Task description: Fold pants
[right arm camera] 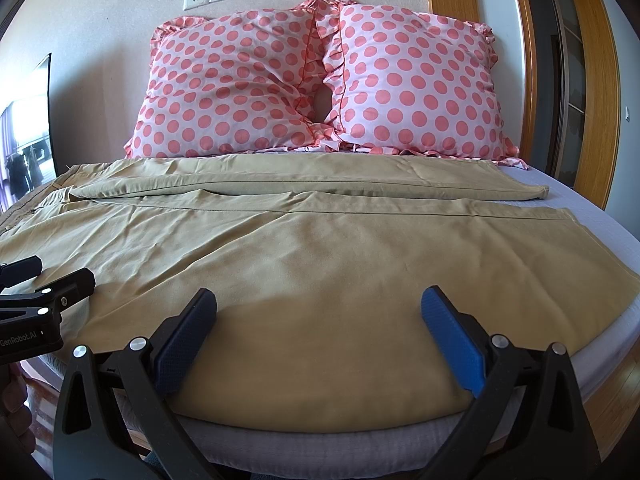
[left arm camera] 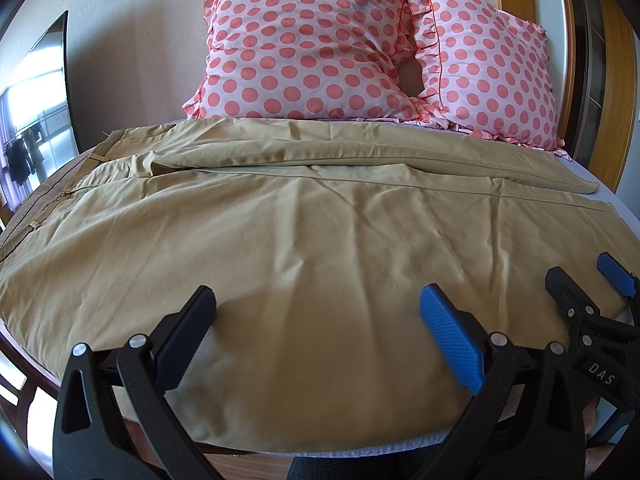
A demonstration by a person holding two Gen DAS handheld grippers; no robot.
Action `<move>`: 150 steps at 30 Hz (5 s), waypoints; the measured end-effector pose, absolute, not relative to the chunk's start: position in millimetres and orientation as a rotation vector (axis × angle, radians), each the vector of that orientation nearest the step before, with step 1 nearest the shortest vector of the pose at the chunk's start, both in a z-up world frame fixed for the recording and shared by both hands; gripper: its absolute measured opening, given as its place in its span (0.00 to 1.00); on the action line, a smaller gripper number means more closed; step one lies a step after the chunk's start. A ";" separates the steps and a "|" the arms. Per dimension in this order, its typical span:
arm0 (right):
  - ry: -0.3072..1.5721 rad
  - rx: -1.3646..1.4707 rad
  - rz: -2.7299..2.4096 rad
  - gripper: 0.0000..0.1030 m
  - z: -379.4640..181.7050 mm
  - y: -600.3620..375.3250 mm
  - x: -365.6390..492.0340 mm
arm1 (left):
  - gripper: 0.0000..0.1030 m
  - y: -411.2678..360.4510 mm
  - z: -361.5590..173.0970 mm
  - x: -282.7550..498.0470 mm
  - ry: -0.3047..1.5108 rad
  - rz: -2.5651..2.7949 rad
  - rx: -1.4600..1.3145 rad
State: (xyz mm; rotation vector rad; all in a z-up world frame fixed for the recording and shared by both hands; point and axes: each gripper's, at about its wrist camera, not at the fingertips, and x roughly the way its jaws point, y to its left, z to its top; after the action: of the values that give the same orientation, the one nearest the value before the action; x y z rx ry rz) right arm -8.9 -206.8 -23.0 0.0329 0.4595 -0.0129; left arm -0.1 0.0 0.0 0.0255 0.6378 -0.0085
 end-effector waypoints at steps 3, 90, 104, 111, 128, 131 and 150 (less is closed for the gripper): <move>0.459 0.033 -0.013 0.99 -23.1 -206.9 -8.9 | 0.98 0.0 0.0 -0.1 0.638 -0.008 0.025; 0.452 0.742 -0.203 0.04 42.7 -477.2 105.8 | 0.98 87.6 36.1 -3.6 0.492 -0.036 -0.159; 0.697 0.958 -0.149 0.35 -9.8 -463.1 13.0 | 0.98 125.6 58.0 5.0 0.501 0.040 -0.283; 0.776 1.021 -0.022 0.35 -31.5 -432.6 51.5 | 0.98 135.5 57.6 -1.9 0.511 -0.020 -0.343; 0.718 1.123 -0.160 0.35 -28.4 -431.0 56.0 | 0.98 141.9 73.2 4.4 0.462 -0.018 -0.377; 0.692 1.071 -0.216 0.36 -23.6 -429.3 70.4 | 0.98 135.0 74.0 5.6 0.464 -0.041 -0.369; 0.334 1.091 0.088 0.02 -6.3 -466.5 16.5 | 0.89 168.9 72.2 188.4 0.771 -0.032 -0.474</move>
State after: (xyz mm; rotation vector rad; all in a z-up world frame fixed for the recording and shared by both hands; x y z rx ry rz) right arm 16.5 -466.5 -6.3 1.0909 0.3336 0.0875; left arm 188.4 168.9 72.2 -0.4737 0.7714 -0.0325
